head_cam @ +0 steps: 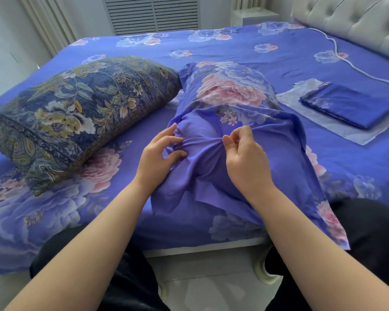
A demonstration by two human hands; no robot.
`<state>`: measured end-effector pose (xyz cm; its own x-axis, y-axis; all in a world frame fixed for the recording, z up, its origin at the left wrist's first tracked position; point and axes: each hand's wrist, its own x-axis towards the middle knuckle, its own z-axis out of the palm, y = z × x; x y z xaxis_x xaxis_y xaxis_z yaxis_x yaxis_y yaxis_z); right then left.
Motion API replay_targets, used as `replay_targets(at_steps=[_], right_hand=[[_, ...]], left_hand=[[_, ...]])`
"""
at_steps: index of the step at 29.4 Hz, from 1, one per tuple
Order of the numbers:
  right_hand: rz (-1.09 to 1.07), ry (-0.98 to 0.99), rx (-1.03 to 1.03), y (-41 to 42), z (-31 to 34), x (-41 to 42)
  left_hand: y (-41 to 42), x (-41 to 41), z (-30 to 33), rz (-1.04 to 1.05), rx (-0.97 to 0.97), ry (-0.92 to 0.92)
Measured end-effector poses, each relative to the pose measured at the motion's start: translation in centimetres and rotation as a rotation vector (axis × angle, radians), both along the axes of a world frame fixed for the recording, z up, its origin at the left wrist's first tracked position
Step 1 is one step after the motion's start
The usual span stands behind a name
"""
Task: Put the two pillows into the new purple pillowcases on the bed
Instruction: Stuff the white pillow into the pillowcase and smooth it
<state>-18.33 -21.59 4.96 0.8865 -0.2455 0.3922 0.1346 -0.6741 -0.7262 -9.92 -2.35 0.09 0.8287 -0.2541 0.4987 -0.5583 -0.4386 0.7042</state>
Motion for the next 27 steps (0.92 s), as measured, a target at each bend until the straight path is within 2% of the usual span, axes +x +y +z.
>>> replay_targets(at_steps=[4,8,11,15,17,22,25,27], right_hand=[[0.057,-0.015,-0.091,0.3,0.0,-1.4],[0.029,0.026,-0.150,0.1,0.7,-2.8],[-0.043,0.076,-0.179,0.8,1.0,-3.1],[-0.129,0.227,-0.351,1.2,0.5,-1.9],[-0.127,0.230,-0.365,1.1,0.2,-1.5],[-0.118,0.087,-0.145,0.7,0.4,-1.5],[-0.050,0.064,0.108,0.1,0.7,-1.4],[-0.009,0.081,0.351,0.0,0.3,-1.2]], left_hand=[[-1.5,-0.2,1.4,0.033,-0.026,-0.043],[-3.2,0.8,3.6,0.074,0.209,-0.032],[-4.7,1.8,5.3,0.067,0.312,0.065],[-5.8,2.5,7.0,-0.064,0.514,0.229],[-5.4,2.3,7.2,-0.108,0.508,0.276],[-3.2,1.2,6.4,-0.213,0.109,0.338],[-2.8,0.5,6.0,-0.253,0.047,0.353],[-3.0,0.7,5.8,-0.249,0.124,0.350]])
